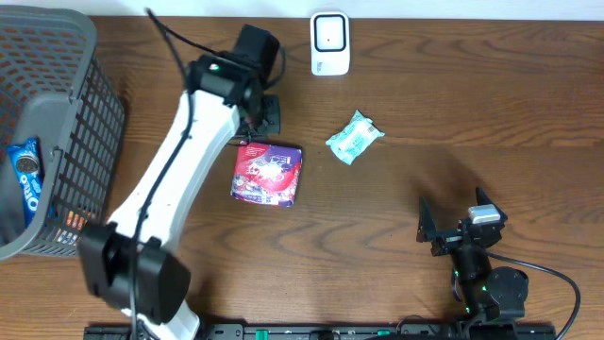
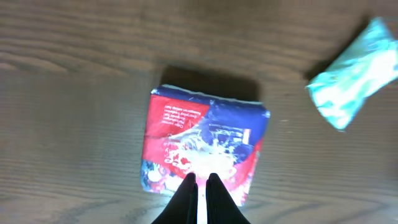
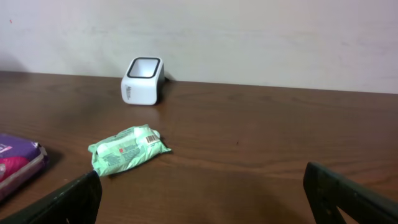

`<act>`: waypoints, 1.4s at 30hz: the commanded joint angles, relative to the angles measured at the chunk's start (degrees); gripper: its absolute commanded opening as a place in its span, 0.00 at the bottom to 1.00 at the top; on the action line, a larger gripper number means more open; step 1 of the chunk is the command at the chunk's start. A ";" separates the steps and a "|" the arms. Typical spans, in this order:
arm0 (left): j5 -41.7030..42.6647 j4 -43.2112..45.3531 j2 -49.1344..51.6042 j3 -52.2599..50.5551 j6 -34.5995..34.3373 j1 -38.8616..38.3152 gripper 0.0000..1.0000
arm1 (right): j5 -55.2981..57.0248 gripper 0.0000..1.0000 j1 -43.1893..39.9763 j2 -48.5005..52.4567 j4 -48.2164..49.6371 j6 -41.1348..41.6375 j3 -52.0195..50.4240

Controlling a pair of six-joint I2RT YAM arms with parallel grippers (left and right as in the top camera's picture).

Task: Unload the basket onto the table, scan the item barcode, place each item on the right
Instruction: 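Lower the liners pack beside the wipes and release it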

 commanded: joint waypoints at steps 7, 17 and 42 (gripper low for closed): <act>0.17 -2.69 0.59 -6.67 -2.86 0.13 0.68 | -0.55 0.99 0.76 -0.31 -0.15 -0.24 -0.02; 2.67 0.28 0.59 -15.50 -3.08 -0.15 0.81 | -0.55 0.99 0.76 -0.31 -0.15 -0.24 -0.02; -4.02 14.21 1.81 -23.10 4.79 -12.24 0.81 | -0.55 0.99 0.76 -0.31 -0.15 -0.24 -0.02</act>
